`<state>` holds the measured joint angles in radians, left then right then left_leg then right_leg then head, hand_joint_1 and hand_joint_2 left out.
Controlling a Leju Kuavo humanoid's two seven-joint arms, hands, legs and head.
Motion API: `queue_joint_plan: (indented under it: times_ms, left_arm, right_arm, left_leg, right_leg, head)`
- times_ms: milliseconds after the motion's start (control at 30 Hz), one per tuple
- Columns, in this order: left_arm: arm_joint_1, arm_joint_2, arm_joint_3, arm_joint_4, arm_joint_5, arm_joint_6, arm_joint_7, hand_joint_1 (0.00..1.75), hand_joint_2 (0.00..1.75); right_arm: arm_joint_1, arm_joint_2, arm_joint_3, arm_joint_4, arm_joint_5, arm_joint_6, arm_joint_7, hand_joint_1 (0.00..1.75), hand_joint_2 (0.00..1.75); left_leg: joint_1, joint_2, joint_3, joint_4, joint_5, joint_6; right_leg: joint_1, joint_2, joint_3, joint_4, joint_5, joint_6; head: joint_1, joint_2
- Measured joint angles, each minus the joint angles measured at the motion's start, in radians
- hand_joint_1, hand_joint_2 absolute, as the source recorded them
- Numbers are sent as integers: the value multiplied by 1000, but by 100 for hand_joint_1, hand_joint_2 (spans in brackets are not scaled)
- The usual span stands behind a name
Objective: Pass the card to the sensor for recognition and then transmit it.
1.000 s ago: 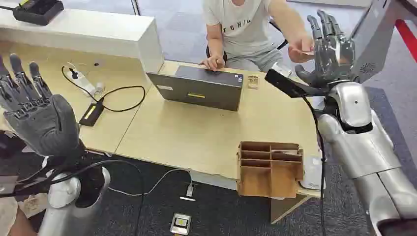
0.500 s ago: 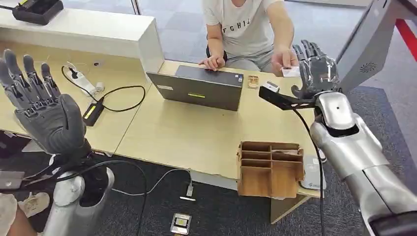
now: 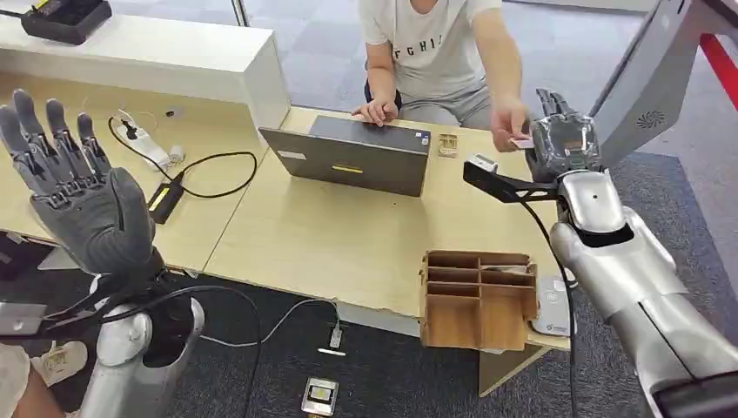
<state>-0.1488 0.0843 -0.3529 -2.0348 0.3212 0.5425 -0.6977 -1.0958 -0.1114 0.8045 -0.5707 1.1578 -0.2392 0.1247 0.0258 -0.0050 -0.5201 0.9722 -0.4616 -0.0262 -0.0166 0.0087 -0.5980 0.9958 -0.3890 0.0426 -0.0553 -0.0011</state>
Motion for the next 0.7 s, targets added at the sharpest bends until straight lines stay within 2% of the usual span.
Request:
queue_joint_plan:
  times_ms: [367, 700]
  left_arm:
    - [-3, -10, 5, 5, -16, 11, 0, 0, 175]
    - [-1, -31, 18, 8, -32, -19, 0, 0, 175]
  right_arm:
    - [-5, -1, 1, 23, -8, 1, 5, 175, 175]
    - [-7, 1, 1, 33, -14, -13, 1, 175, 175]
  left_leg:
    - [0, 0, 0, 0, 0, 0]
    - [0, 0, 0, 0, 0, 0]
  right_leg:
    - [0, 0, 0, 0, 0, 0]
    - [0, 0, 0, 0, 0, 0]
  head:
    - [0, 0]
    - [0, 0]
